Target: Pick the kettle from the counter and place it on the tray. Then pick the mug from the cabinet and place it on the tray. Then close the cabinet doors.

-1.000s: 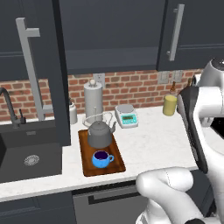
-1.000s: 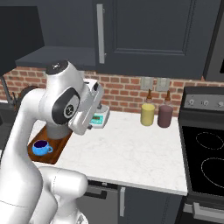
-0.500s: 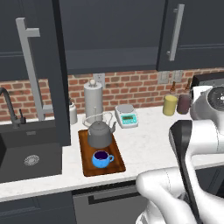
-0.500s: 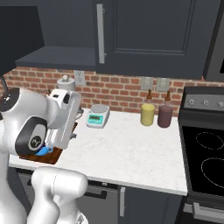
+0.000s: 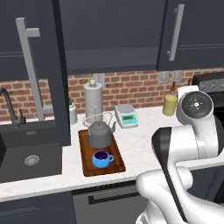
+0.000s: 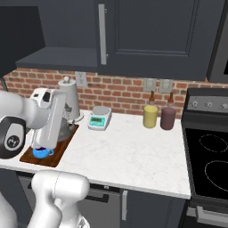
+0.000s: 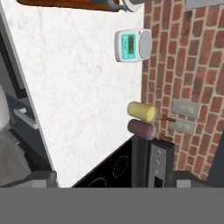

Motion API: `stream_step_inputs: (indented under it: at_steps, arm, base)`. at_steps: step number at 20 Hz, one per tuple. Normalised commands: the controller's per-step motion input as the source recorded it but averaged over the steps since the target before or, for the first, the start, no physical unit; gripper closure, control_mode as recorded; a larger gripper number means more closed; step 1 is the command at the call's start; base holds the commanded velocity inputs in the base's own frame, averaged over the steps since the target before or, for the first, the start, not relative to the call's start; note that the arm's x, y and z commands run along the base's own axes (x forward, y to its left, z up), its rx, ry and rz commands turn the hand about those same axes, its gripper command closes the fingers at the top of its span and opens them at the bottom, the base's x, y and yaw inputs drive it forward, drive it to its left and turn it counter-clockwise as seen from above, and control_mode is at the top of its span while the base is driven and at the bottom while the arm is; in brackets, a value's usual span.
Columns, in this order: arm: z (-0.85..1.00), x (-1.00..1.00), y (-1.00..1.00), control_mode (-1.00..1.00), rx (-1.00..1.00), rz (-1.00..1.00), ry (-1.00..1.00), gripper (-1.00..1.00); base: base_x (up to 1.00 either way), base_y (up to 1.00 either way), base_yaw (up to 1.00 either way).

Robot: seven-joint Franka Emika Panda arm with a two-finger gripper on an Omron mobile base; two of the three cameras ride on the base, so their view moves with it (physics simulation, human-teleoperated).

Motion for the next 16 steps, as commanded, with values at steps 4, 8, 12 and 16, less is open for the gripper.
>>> stream_step_inputs:
  at_steps: [4,8,12,16]
  arm:
    - [-0.19,0.00,-0.01,-1.00,-0.10,-0.03,0.00,-1.00]
    - [-0.05,0.00,-0.01,-1.00,-0.18,-0.24,0.00,-1.00]
    - [0.00,-0.05,0.00,-1.00,-0.16,-0.33,0.01,-1.00]
    - [0.00,-0.06,0.00,-1.00,-0.20,-0.27,0.06,-1.00]
  base:
    - [0.00,0.00,0.00]
    - [0.00,0.00,0.00]
    - [0.00,0.00,0.00]
    - [0.00,0.00,0.00]
